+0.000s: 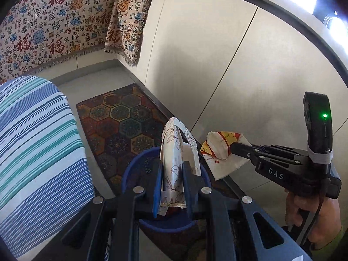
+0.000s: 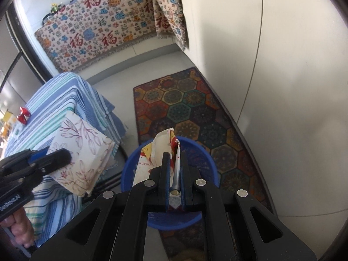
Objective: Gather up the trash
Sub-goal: 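Carry both wrappers over the blue basket while opening both tools to drop them, then move both tools back over the table toward the box and can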
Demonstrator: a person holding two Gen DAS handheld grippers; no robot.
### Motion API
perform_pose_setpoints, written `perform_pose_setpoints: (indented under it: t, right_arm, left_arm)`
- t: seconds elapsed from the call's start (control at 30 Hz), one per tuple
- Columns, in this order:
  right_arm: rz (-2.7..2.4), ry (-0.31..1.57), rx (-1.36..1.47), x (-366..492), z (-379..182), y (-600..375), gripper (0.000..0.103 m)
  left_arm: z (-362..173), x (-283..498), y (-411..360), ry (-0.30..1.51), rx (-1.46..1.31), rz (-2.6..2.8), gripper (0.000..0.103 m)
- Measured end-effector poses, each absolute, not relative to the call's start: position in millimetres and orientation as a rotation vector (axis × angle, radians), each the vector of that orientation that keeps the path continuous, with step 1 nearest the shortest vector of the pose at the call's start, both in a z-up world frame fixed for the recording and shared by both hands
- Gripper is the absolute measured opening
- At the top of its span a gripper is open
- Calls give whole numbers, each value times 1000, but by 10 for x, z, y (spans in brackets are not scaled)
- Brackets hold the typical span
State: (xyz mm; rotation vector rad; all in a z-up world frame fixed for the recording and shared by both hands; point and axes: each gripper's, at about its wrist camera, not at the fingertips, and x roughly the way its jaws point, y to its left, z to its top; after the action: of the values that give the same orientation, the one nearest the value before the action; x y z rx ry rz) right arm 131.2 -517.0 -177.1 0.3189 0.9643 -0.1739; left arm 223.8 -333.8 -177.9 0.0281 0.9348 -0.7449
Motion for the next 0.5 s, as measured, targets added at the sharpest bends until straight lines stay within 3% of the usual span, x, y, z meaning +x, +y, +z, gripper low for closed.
perform_pose_setpoints:
  t: [0.27,0.33,0.37,0.4,0.5]
  right_arm:
    - [-174,946,354,1334,-1788,-5198,10]
    - [-172,938,374,1345,-1798,-5221,21]
    - [-175,932,381,1344,-1795,-5235,38]
    - [-180,926,383,1345,-1788,-5239,45]
    - [-195,909,387,1327,-1745,-5259,46]
  left_arm:
    - [-1937,2311,-3500,961,45,-727,21]
    - [-1994,2332,-3569,968,64,-735,29]
    - [-2027,2342,-3598,974,72,-734,34]
    - [-2044,2346,-3611,973,70,-734,43]
    - [-2060,2340,-3586,966,52,-740,45]
